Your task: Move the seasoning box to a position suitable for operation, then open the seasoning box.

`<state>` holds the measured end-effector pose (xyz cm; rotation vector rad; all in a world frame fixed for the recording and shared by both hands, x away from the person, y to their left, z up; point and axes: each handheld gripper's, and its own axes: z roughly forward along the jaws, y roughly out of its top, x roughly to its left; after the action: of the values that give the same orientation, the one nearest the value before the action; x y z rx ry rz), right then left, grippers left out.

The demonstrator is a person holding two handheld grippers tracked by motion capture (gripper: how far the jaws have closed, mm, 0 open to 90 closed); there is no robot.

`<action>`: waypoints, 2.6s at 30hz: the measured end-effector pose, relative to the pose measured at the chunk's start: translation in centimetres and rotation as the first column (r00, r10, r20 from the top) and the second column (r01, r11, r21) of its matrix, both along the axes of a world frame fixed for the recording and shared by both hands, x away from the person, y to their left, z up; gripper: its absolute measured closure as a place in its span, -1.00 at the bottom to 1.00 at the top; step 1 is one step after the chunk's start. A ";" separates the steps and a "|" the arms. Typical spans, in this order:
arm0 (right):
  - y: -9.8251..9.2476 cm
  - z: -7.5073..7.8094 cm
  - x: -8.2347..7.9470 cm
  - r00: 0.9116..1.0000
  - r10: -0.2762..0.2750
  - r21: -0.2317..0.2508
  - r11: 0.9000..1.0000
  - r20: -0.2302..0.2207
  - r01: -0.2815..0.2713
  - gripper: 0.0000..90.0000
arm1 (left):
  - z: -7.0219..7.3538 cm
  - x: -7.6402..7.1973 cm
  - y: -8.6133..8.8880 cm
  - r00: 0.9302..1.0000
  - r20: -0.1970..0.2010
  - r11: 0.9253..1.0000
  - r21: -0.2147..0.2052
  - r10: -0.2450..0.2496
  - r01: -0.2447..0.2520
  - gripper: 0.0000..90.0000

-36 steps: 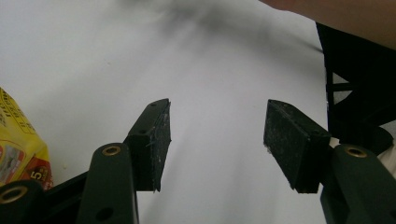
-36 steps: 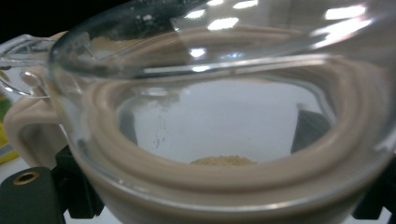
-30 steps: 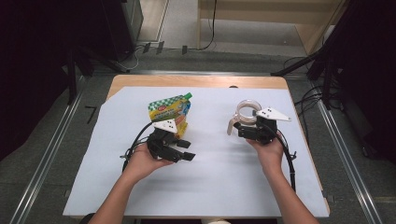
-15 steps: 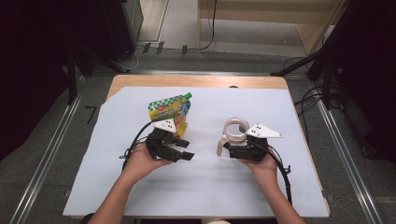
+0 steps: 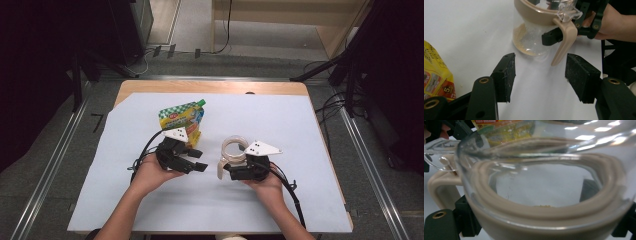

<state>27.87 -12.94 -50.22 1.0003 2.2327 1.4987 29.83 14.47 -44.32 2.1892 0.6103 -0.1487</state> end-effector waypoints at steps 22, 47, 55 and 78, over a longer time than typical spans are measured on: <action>0.3 -0.9 -0.7 1.000 0.000 -0.053 0.999 -0.026 -0.002 -0.91 | -0.1 -0.4 -0.6 1.000 0.001 1.000 0.004 -0.016 0.016 -0.06; -5.6 2.6 -5.4 0.995 0.072 -0.058 0.995 -0.075 -0.077 -0.42 | -0.2 -0.7 -1.7 1.000 -0.030 1.000 0.003 -0.004 0.005 0.42; -6.1 3.2 -5.4 0.989 0.124 -0.073 0.989 -0.087 -0.130 0.11 | -0.8 -0.7 -2.3 0.998 -0.059 1.000 0.006 -0.017 0.018 0.75; -4.7 2.5 -4.8 0.978 0.115 -0.094 0.987 -0.172 -0.133 1.00 | -1.6 -1.0 -3.9 0.999 -0.044 0.998 0.044 -0.032 0.034 1.00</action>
<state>23.05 -17.63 -47.75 1.0044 2.5050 1.3749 28.81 10.58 -45.96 2.2453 0.6076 -0.2022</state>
